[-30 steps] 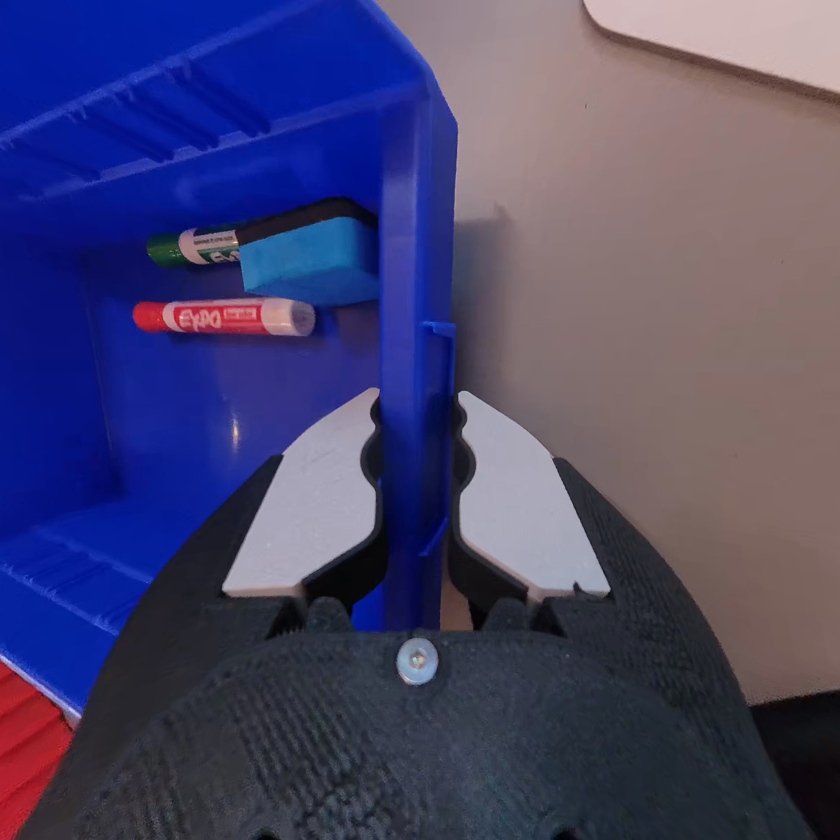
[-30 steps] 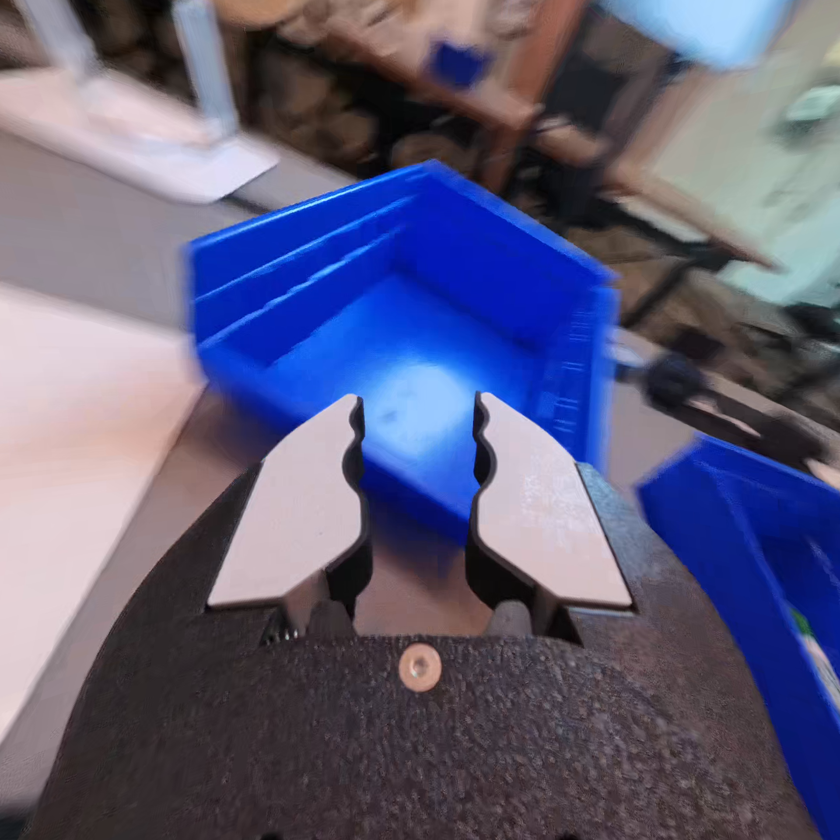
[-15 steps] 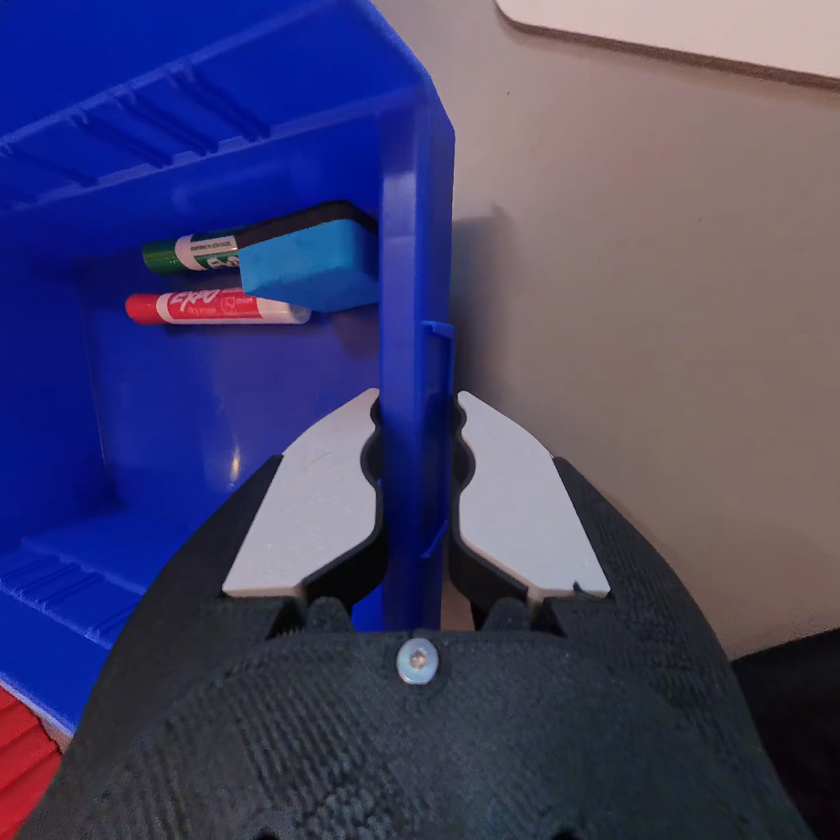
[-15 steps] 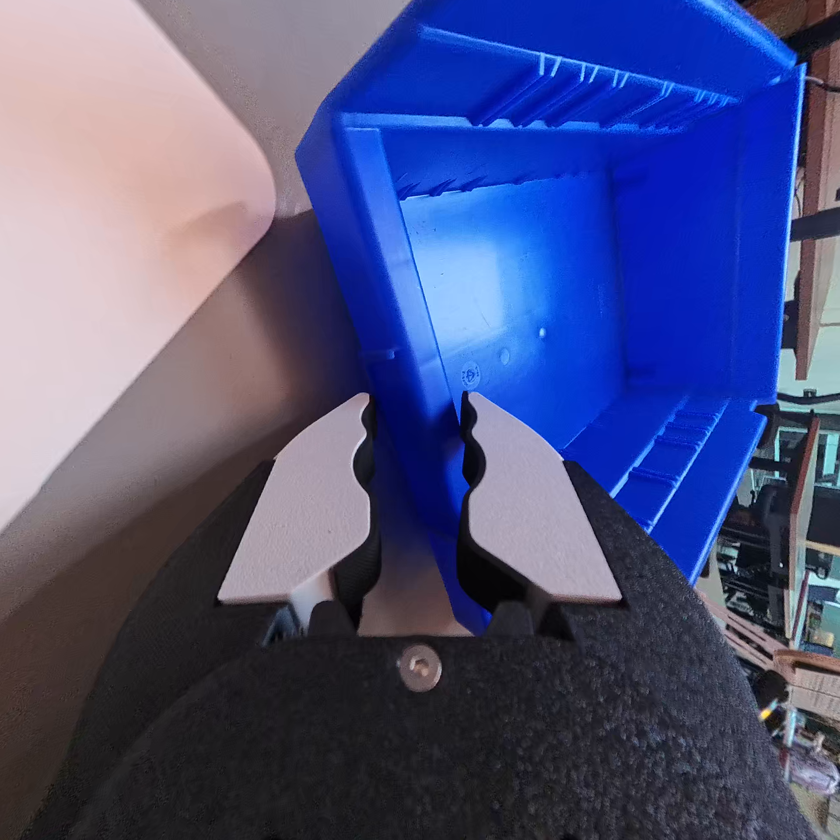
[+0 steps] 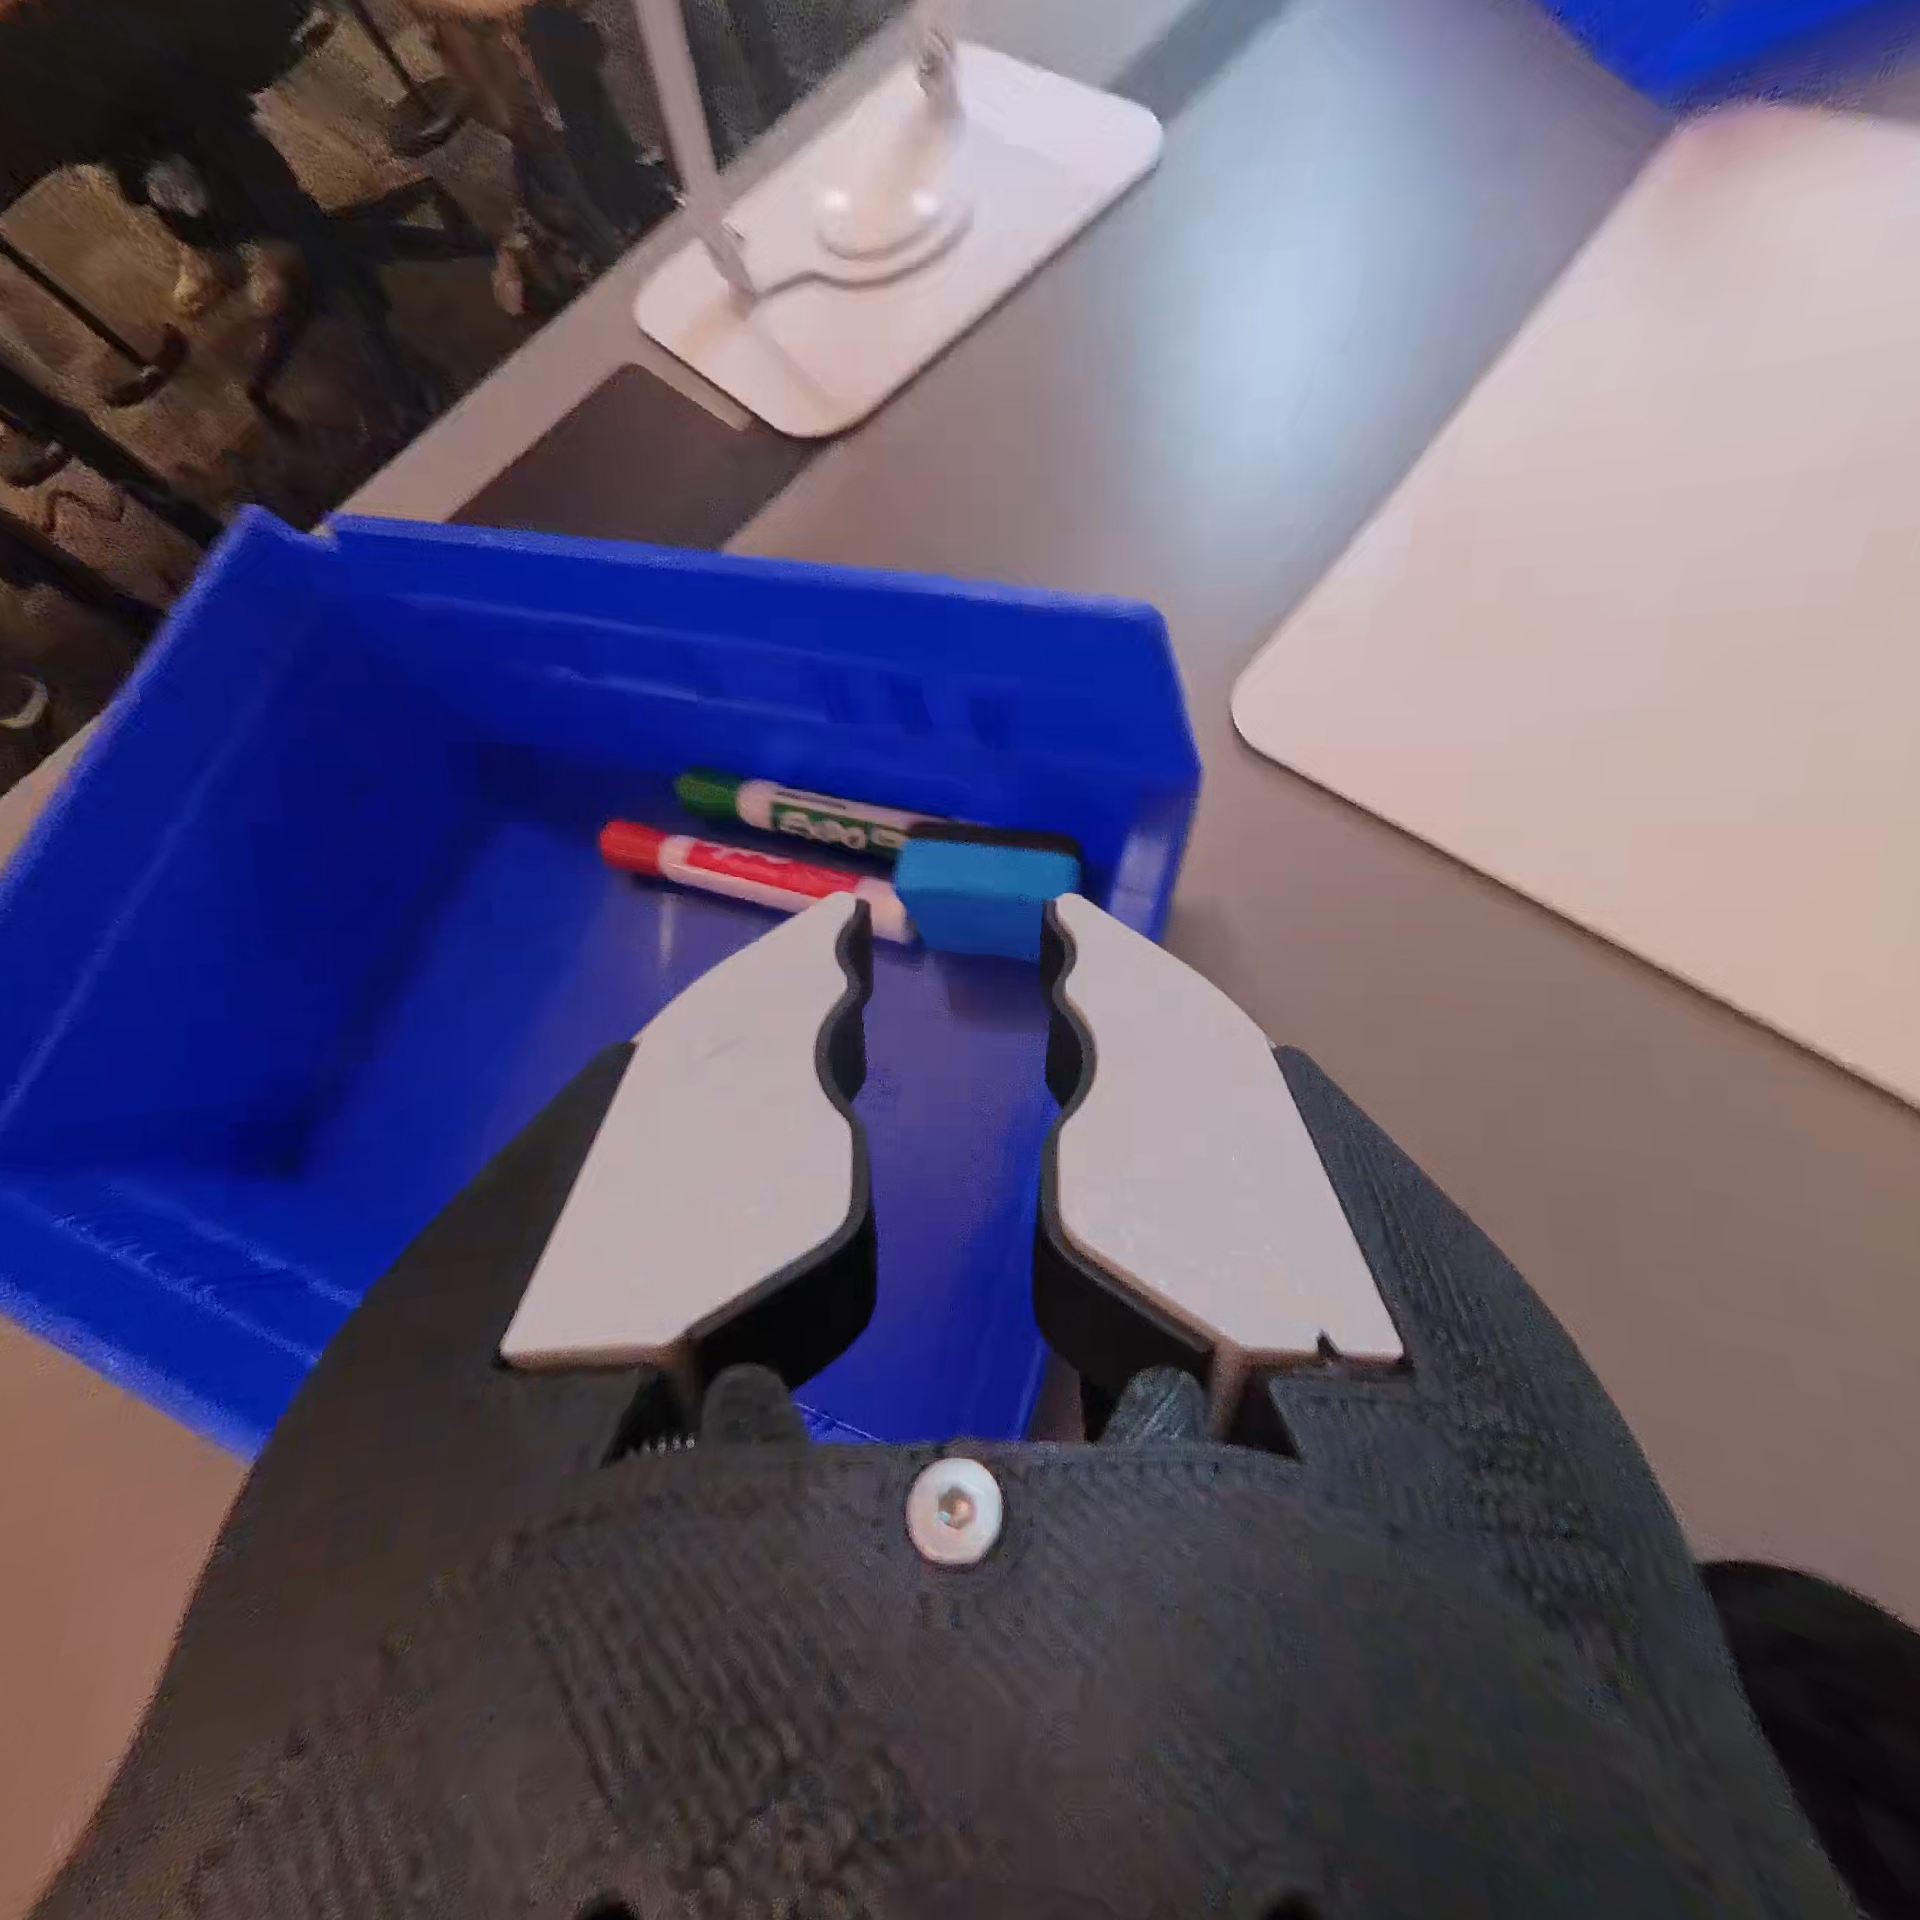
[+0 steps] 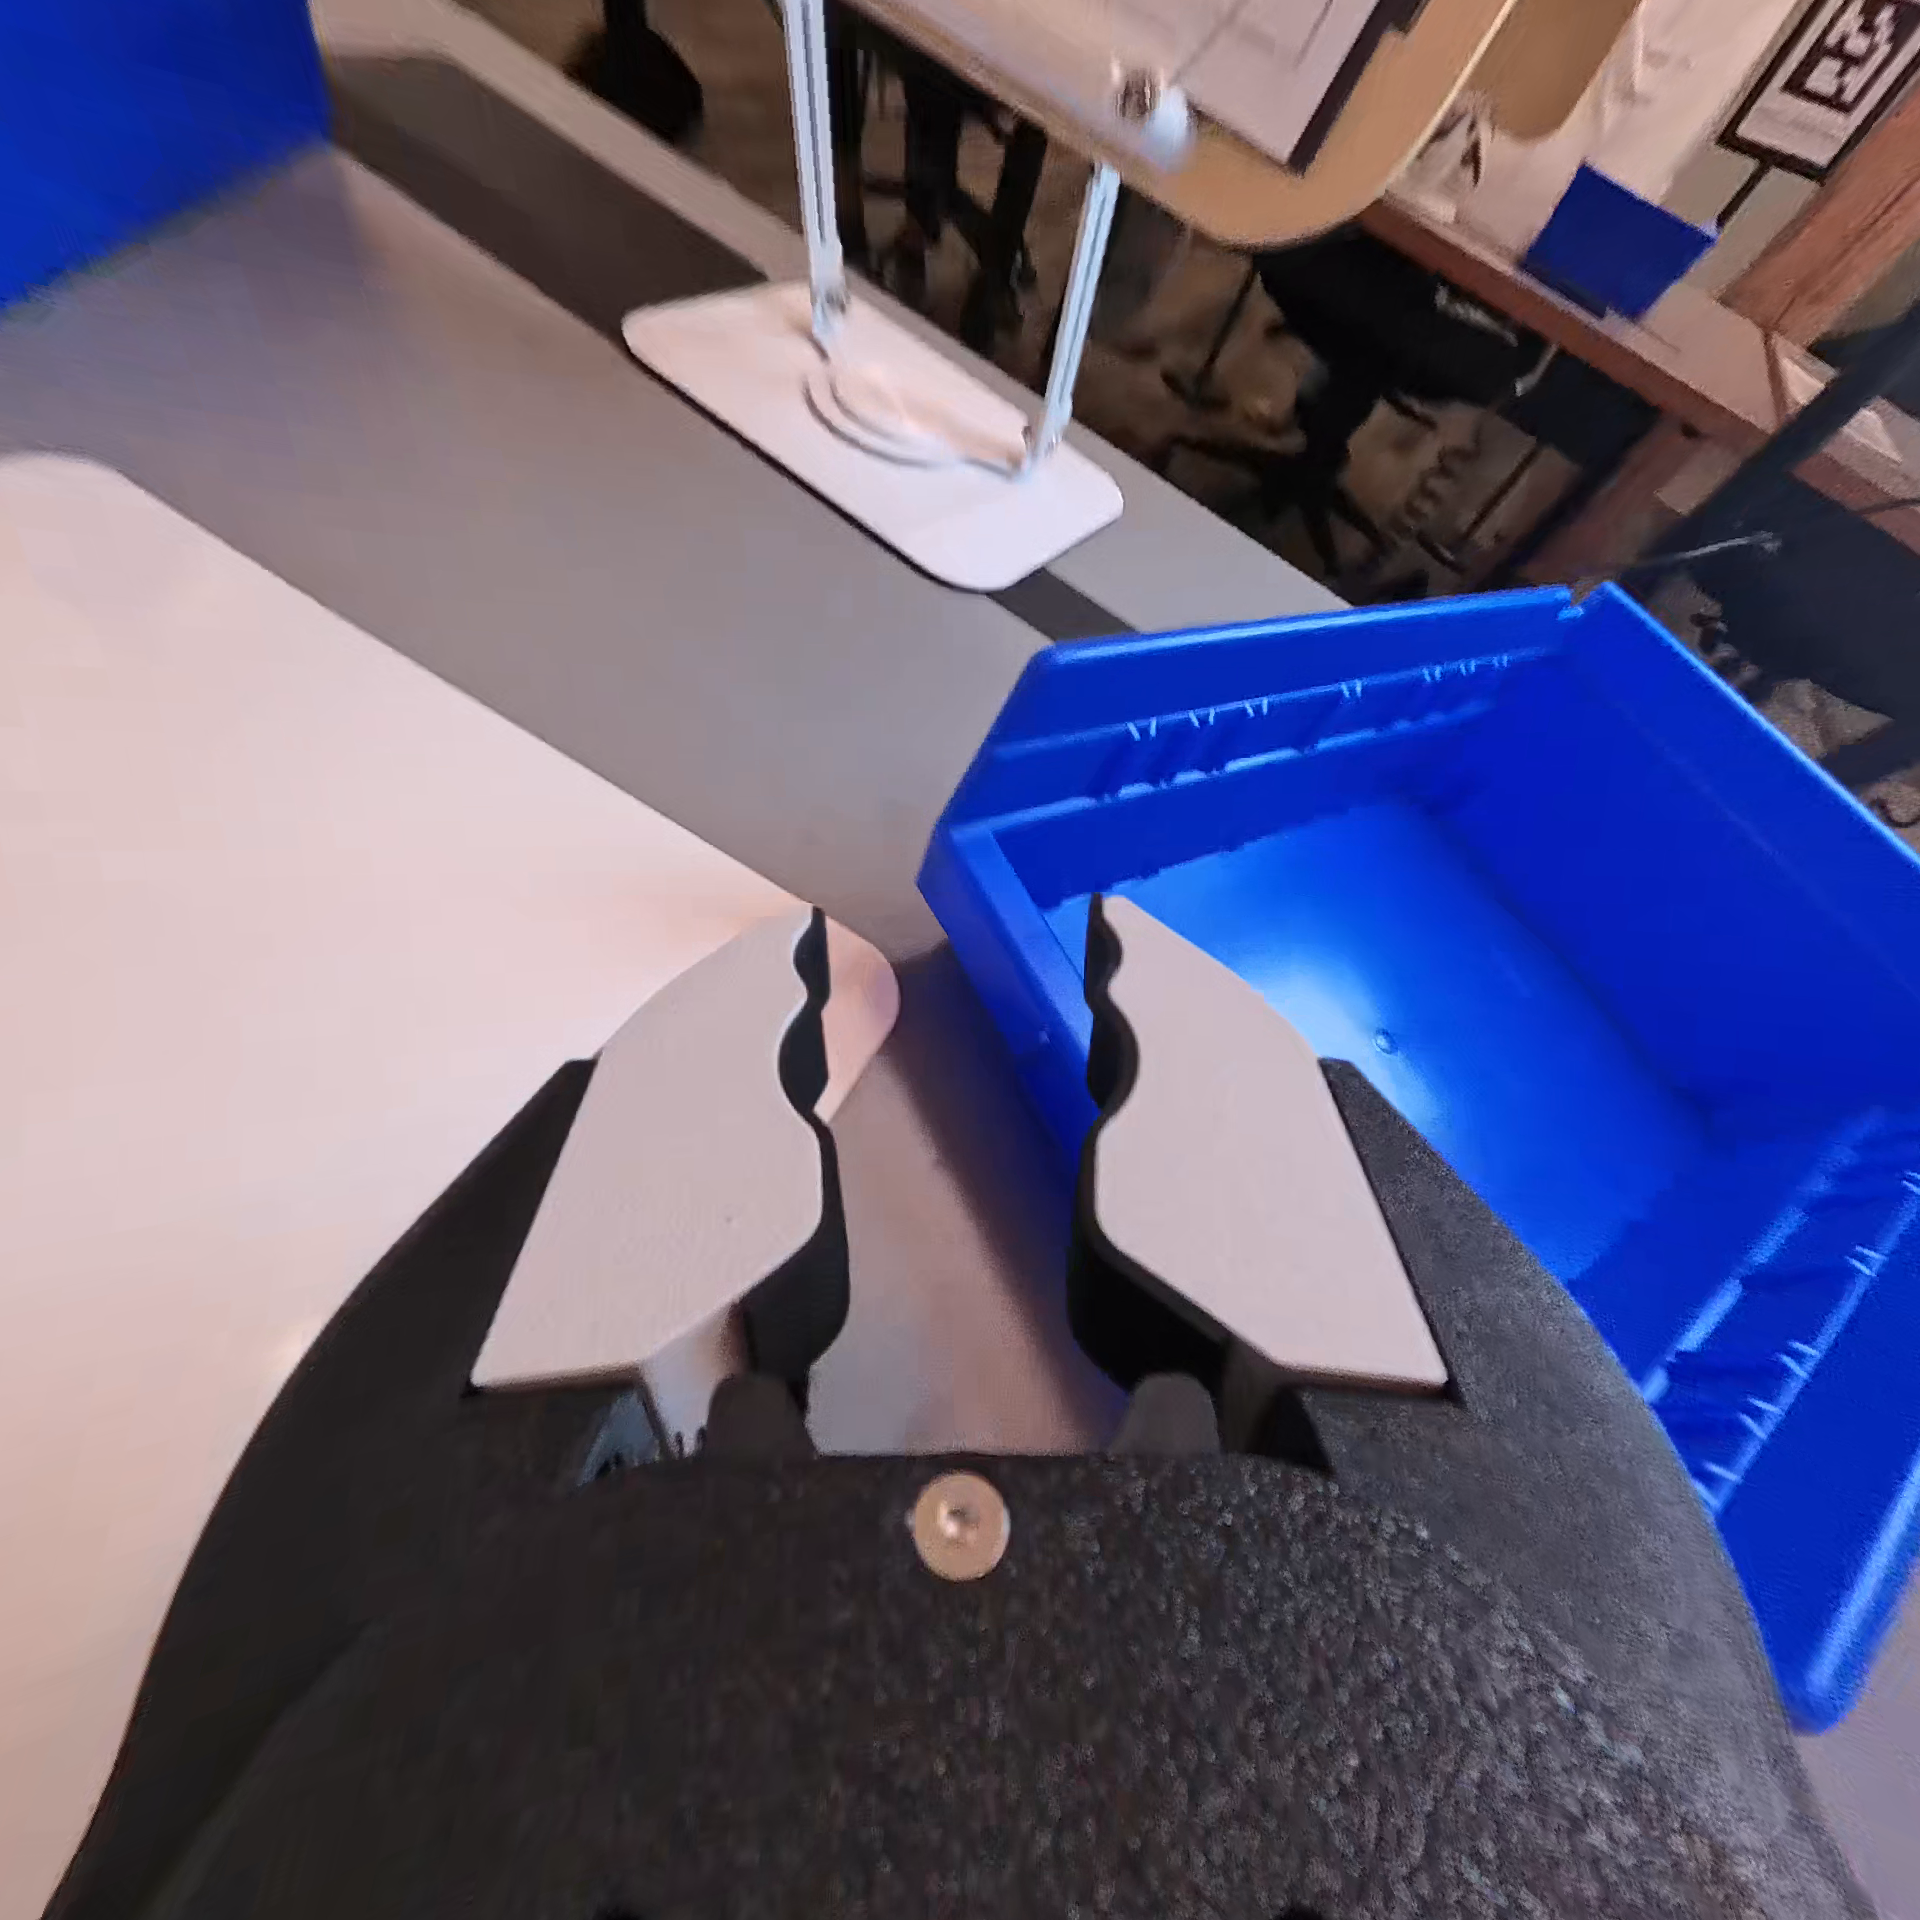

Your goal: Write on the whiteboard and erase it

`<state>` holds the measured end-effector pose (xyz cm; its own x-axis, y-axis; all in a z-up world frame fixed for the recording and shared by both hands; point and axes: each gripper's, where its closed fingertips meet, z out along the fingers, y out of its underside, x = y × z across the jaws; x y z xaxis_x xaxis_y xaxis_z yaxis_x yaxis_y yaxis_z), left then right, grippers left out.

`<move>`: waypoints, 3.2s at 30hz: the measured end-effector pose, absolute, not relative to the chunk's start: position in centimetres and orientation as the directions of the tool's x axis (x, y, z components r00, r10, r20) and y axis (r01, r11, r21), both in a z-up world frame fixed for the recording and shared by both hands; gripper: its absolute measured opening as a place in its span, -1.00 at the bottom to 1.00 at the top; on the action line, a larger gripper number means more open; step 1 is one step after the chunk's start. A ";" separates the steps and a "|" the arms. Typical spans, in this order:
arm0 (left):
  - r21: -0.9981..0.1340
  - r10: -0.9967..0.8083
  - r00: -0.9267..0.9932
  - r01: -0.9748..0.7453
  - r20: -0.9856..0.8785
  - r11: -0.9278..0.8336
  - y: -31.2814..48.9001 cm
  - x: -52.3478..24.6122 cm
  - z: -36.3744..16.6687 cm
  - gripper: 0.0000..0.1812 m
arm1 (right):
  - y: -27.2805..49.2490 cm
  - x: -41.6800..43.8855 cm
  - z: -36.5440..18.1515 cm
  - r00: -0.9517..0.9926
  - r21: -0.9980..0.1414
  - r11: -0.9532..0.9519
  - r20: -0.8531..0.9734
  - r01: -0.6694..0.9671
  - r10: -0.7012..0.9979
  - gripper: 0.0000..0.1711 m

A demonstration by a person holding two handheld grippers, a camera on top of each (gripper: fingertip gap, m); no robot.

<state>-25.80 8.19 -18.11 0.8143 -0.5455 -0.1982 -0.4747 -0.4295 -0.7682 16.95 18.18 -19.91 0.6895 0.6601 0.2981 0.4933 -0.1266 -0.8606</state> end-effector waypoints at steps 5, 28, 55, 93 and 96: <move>-0.746 -0.508 0.859 -0.381 -0.067 -0.546 12.4 -26.2 -17.9 -0.63 | 17.6 16.4 -19.9 0.676 -0.864 -0.058 0.347 0.499 0.650 -0.47; -0.475 -0.525 0.841 -0.411 0.131 -0.778 14.2 -25.6 -22.2 -0.57 | 16.4 14.8 -20.1 0.625 -0.865 -0.016 0.349 0.501 0.698 -0.57; -0.017 -0.635 0.769 -0.637 -0.076 -0.770 12.2 -31.0 -26.0 -0.42 | 16.3 14.8 -20.3 0.629 -0.869 -0.039 0.326 0.494 0.706 -0.63; -0.292 -0.345 0.933 -0.303 0.105 -0.907 19.4 -28.5 -29.0 -0.40 | 16.8 17.0 -17.7 0.717 -0.917 -0.028 0.291 0.397 0.633 -0.61; -0.261 -0.354 0.935 -0.340 0.009 -0.903 19.6 -29.3 -29.4 -0.48 | 17.0 17.1 -18.2 0.716 -0.912 -0.041 0.292 0.408 0.634 -0.61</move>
<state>-29.33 19.63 -29.44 0.9350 -0.3545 0.0094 -0.3399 -0.9034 -0.2614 17.07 16.97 -18.17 0.7161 0.6339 0.2923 0.4082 -0.0406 -0.9120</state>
